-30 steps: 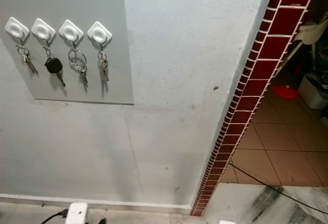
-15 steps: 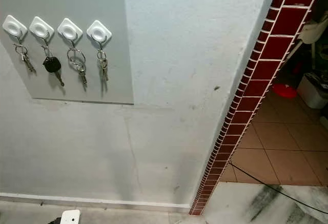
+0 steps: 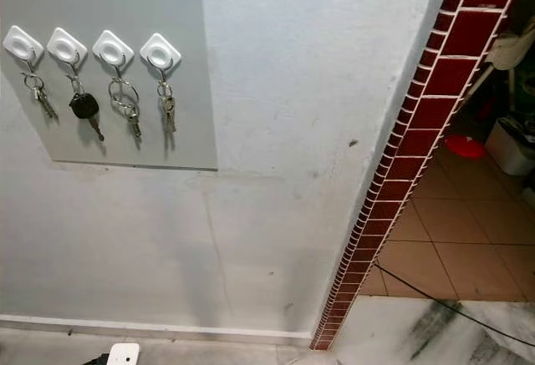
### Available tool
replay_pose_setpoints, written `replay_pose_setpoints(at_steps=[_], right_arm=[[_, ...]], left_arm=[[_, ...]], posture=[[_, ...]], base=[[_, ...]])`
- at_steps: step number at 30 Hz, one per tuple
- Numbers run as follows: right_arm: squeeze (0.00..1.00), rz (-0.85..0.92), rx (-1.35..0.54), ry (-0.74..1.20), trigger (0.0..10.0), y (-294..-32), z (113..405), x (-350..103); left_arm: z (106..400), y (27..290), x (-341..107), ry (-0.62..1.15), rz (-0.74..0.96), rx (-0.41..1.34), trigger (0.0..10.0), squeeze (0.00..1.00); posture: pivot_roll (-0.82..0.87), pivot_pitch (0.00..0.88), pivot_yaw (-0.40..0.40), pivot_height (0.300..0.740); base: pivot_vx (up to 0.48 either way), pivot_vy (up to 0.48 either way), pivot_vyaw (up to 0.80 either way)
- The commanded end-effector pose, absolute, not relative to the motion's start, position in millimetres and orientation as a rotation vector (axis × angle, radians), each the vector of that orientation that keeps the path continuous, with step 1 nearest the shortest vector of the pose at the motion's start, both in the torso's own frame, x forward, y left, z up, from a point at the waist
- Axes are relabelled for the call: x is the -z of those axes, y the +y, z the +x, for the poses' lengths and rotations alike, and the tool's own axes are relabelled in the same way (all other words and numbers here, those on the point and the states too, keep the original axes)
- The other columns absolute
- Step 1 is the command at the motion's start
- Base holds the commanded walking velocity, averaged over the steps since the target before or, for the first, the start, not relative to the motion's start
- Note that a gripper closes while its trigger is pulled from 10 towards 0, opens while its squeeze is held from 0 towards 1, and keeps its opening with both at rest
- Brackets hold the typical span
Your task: Hang keys on a hook
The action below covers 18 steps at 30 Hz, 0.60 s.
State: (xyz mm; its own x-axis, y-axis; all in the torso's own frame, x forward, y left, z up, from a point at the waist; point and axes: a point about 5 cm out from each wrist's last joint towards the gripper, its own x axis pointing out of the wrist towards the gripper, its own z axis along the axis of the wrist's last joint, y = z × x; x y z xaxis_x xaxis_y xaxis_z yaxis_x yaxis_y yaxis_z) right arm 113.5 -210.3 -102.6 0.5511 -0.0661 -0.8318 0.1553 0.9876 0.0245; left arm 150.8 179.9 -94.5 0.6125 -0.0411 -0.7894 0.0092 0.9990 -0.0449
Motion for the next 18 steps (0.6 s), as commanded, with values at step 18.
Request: replay_pose_setpoints(at_steps=[18], right_arm=[[0.0,0.126,0.132,0.98,10.0,-203.1,116.2,103.4]], left_arm=[[161.3,177.1,91.0,0.899,-0.024,0.056,10.0,0.0]], posture=[[-0.04,0.0,0.021,0.74]], base=[[0.0,-0.133,0.0]])
